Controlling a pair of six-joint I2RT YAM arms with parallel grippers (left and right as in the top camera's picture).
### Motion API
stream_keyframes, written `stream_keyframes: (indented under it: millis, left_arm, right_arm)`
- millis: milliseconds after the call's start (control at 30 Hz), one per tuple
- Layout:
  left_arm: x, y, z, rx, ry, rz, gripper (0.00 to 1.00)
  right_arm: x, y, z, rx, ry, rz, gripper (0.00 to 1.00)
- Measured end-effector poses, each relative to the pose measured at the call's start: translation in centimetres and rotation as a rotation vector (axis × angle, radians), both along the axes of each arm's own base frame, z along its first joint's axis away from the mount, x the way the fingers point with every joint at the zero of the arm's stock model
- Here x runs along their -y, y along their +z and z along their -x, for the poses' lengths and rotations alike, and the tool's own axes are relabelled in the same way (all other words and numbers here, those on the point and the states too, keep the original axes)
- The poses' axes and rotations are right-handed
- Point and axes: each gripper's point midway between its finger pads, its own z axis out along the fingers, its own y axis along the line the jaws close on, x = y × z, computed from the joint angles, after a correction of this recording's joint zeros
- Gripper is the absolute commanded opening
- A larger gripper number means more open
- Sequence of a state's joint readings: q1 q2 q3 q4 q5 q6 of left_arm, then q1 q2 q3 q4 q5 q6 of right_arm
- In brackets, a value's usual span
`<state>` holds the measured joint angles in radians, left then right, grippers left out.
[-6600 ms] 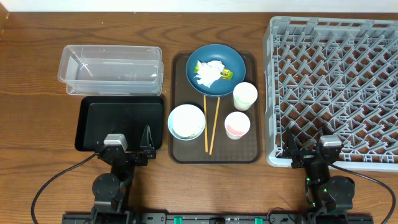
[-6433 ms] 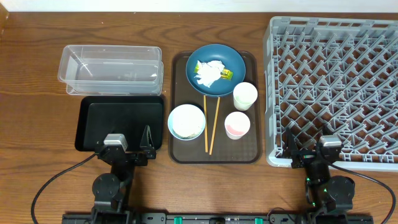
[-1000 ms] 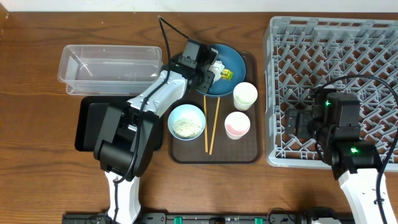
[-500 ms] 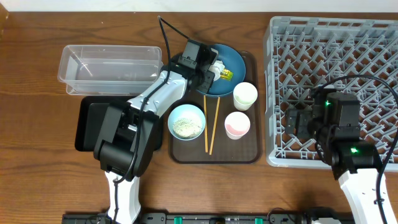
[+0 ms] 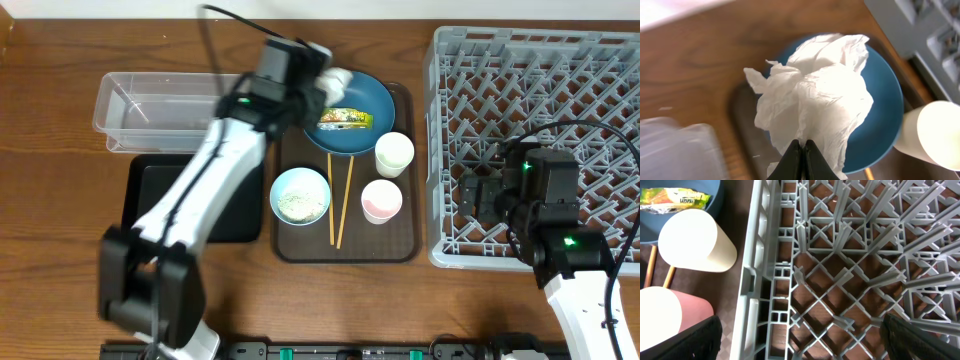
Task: Sort waste into correct bins and load items into the dishwasher rack
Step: 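Grasp the white tissue with the left gripper and lift it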
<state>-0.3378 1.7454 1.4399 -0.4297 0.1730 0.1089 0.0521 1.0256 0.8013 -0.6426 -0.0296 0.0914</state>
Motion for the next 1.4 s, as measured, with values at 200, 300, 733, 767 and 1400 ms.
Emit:
stream_keyframes:
  millis: [200,300,733,767,1400]
  left_arm:
    - [-7.9,1.6,-0.5,-0.008,0.181,-0.024,0.06]
    - [-12.0,0.9,-0.6,-0.042,0.273,-0.046,0.06]
    - [-16.8,-1.0,-0.5,-0.118,0.388,-0.021,0.77]
    - [-16.3,-0.9,-0.5,-0.121,0.371,0.001,0.77]
    - [2.5,1.4,1.5,0.006,-0.120,0.064,0.87]
  right_arm:
    - [0.0,0.0,0.0,0.000,0.000,0.000,0.99]
    - [0.0,0.0,0.0,0.000,0.000,0.000,0.99]
    - [0.0,0.0,-0.1,0.003,0.000,0.000,0.99]
    - [0.0,0.0,-0.1,0.003,0.000,-0.001,0.99]
    - [0.0,0.0,-0.1,0.003,0.000,0.000,0.99]
